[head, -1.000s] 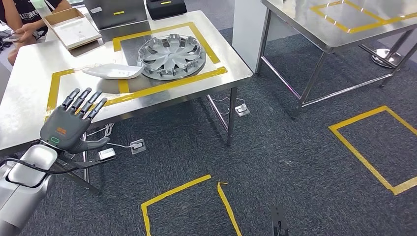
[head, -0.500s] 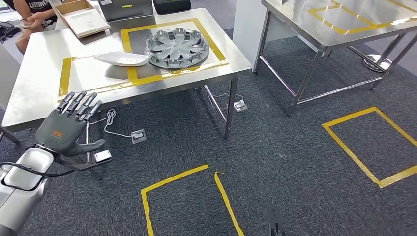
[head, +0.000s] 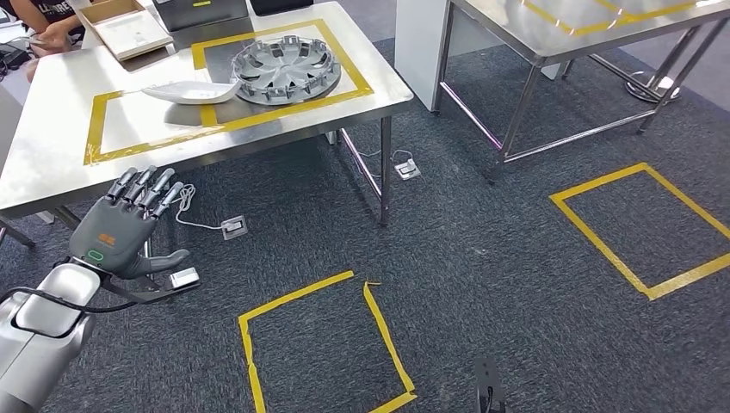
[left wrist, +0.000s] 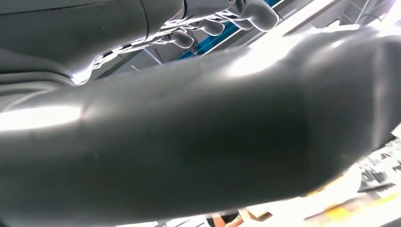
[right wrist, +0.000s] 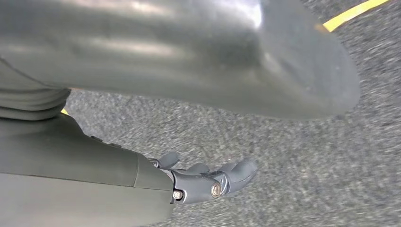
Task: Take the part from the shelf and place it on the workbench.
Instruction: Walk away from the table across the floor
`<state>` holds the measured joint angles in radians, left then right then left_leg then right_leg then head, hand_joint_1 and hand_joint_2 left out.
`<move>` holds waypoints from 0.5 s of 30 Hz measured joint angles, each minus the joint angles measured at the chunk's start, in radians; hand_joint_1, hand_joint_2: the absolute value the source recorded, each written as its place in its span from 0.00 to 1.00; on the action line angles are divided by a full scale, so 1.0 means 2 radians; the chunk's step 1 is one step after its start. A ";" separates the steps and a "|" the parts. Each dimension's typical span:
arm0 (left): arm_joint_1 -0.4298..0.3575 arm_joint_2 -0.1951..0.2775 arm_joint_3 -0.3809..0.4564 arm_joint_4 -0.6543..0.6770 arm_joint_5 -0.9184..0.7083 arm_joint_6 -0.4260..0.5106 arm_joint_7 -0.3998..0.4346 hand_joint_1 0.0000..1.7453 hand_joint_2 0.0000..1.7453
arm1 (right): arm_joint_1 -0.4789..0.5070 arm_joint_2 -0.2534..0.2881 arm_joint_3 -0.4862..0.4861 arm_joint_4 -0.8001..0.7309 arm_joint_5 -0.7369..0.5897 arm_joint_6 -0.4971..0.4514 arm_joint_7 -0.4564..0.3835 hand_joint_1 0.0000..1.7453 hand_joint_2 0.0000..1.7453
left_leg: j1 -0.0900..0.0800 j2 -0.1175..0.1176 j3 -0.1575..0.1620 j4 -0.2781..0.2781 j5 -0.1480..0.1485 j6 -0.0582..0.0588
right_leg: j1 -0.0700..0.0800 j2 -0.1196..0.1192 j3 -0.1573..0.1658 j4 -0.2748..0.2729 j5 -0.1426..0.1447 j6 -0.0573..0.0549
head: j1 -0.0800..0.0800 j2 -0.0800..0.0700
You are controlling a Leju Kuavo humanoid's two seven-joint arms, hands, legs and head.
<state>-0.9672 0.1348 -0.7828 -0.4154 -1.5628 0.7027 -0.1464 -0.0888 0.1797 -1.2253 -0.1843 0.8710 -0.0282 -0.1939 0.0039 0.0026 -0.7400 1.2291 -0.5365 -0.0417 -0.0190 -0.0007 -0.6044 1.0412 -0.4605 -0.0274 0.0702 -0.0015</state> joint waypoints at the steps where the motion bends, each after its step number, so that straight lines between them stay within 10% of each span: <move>1: 0.000 0.000 0.000 0.002 0.000 0.000 0.001 0.00 0.00 | 0.000 0.000 0.000 0.000 -0.001 0.000 -0.001 0.00 0.00 | 0.000 0.000 -0.003 0.026 -0.009 -0.001 | 0.000 0.000 -0.007 0.000 0.005 0.000 | 0.000 0.000; 3: 0.000 -0.001 0.000 0.006 0.001 0.000 0.001 0.00 0.00 | 0.001 0.000 0.000 0.000 -0.004 0.002 -0.002 0.00 0.00 | 0.000 0.000 0.010 0.037 0.006 -0.001 | 0.000 0.000 -0.020 0.000 0.015 0.002 | 0.000 0.000; 5: 0.000 -0.003 0.003 0.009 0.004 0.000 -0.001 0.00 0.00 | 0.001 0.000 0.000 0.000 -0.008 0.004 -0.002 0.00 0.00 | 0.000 0.000 0.052 -0.012 0.024 0.003 | 0.000 0.000 -0.030 0.000 0.024 0.005 | 0.000 0.000; 8: -0.002 -0.006 0.008 0.012 0.009 0.000 -0.004 0.00 0.00 | 0.000 0.000 0.000 0.000 -0.009 0.006 -0.001 0.00 0.00 | -0.004 -0.001 0.106 -0.093 0.006 0.012 | 0.001 -0.001 -0.036 -0.001 0.035 0.013 | 0.001 0.000; 10: -0.003 -0.008 0.009 0.016 0.010 -0.002 -0.009 0.00 0.50 | 0.001 0.000 0.000 0.000 -0.010 0.008 -0.002 0.00 0.00 | -0.005 -0.001 0.108 -0.103 0.007 0.019 | 0.000 -0.001 -0.037 -0.004 0.041 0.021 | 0.002 0.000; 12: -0.005 -0.011 0.009 0.024 0.008 -0.013 -0.021 0.00 1.00 | 0.001 0.000 0.000 0.000 -0.011 0.013 -0.002 0.00 0.50 | -0.004 0.001 0.108 -0.106 0.014 0.027 | 0.000 -0.001 -0.042 0.007 0.032 0.026 | 0.002 0.000; 14: -0.005 -0.012 0.009 0.032 0.007 -0.032 -0.039 0.00 1.00 | 0.001 0.000 -0.001 0.000 -0.015 0.023 -0.006 0.00 1.00 | -0.003 0.002 0.104 -0.107 0.019 0.033 | 0.000 0.000 -0.062 0.058 -0.001 0.029 | 0.003 0.000; 15: -0.004 -0.012 0.009 0.036 0.007 -0.042 -0.046 0.00 1.00 | 0.001 0.000 -0.002 0.000 -0.018 0.028 -0.008 0.00 1.00 | -0.003 0.002 0.101 -0.106 0.021 0.034 | 0.000 0.000 -0.075 0.092 -0.019 0.031 | 0.003 0.000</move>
<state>-0.9743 0.1103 -0.7656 -0.3431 -1.5487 0.6192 -0.2374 -0.0861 0.1797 -1.2300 -0.1839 0.8353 0.0268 -0.2103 -0.0031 0.0067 -0.5381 1.0165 -0.4947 0.0262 -0.0193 -0.0005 -0.7551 1.2254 -0.4985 0.0342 0.0763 -0.0015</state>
